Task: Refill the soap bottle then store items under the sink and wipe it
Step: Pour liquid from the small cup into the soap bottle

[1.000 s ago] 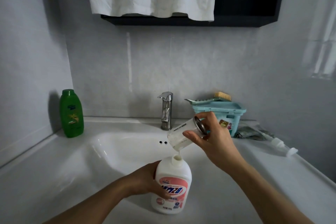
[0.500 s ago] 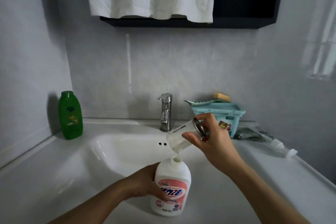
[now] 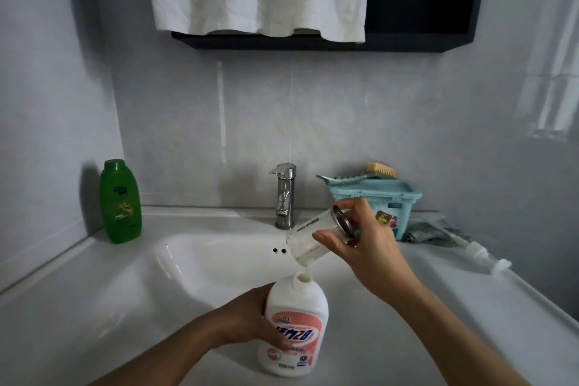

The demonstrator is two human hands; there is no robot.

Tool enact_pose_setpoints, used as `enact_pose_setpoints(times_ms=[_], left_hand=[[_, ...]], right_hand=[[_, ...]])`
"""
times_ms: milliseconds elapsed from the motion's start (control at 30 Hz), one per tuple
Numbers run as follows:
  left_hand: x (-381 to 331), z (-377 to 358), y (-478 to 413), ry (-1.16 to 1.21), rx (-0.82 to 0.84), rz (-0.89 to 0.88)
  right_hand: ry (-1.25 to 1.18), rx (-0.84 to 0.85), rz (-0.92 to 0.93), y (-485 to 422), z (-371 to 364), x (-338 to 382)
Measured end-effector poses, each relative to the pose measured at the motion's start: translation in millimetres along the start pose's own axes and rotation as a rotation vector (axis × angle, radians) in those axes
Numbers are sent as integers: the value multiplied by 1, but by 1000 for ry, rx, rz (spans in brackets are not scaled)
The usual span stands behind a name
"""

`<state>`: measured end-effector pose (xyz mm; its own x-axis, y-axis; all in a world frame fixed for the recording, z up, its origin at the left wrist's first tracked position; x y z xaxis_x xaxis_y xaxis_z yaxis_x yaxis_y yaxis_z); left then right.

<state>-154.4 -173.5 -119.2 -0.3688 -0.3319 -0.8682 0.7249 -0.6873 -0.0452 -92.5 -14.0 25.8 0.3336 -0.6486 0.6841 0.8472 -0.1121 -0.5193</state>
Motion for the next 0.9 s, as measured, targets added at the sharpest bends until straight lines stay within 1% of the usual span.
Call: enact_pose_setpoints(times_ms=[900], left_hand=[[1, 0, -1, -24, -1, -1]], right_hand=[[4, 8, -7, -1, -1, -1]])
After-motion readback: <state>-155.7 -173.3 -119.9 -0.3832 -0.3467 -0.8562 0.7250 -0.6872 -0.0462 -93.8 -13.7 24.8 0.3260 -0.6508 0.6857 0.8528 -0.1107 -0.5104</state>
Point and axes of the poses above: each hand's wrist, its own y-axis away from the middle knuckle, its own z-axis out of the back of the hand, x = y × z, the point moved 7 cm from there along -y, towards the middle knuckle, and after that the axes turned 11 degrees about -z, right-handed, at the moved point
